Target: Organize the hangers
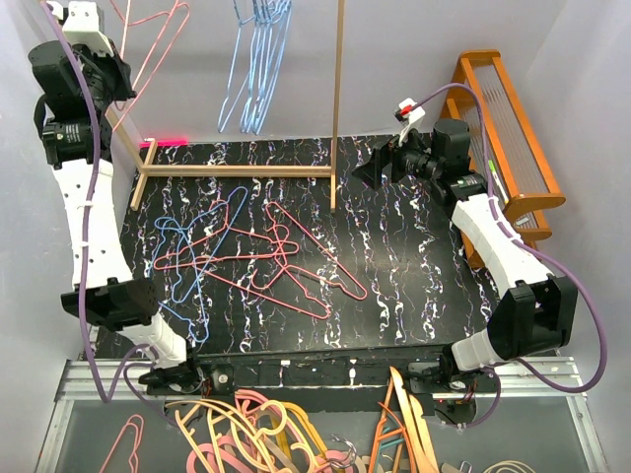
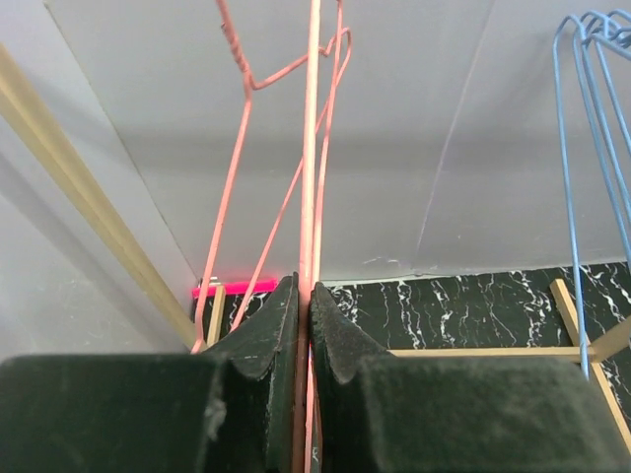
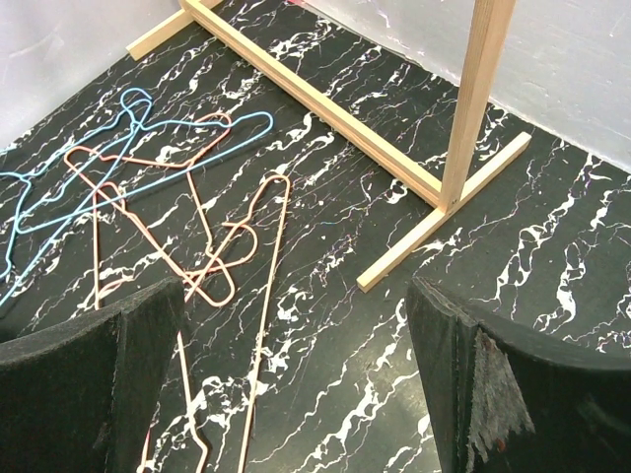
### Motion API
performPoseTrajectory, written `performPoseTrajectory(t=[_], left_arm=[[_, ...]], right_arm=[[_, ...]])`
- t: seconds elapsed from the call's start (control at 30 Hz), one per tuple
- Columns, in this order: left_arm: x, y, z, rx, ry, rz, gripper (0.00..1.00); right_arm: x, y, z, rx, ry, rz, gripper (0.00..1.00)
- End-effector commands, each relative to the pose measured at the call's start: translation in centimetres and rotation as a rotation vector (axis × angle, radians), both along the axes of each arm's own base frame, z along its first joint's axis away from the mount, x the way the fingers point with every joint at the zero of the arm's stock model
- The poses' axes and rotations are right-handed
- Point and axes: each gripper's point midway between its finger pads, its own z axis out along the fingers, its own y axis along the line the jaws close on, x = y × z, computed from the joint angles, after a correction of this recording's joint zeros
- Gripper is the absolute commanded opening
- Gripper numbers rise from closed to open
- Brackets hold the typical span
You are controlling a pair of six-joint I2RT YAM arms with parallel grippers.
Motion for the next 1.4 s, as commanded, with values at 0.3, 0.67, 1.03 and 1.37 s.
performPoseTrajectory(t=[0.3,0.67,1.03,1.37], left_arm=[[0.1,-1.1,-2.3,-0.023,0.096,-0.106,0.0],[-3.5,2.6,-8.4,0.02,0.322,0.116,0.97],[-17.9,-6.4,-16.3,0.032,0.576,-0.435,0.97],[-20.5,-5.8,-21.0,-0.148,0.785,-0.278,0.97]], right_arm=[[-0.5,-0.1,1.6,0.009,-0.066,0.005,0.99],[-2.1,3.4,-6.3,-0.206,0.035,0.164,0.99],[-6.2,10.5,-10.6,-0.399,-0.275,0.591,0.99],[-6.4,14.5,-14.0,-0.408,-0.717,1.08,0.99]])
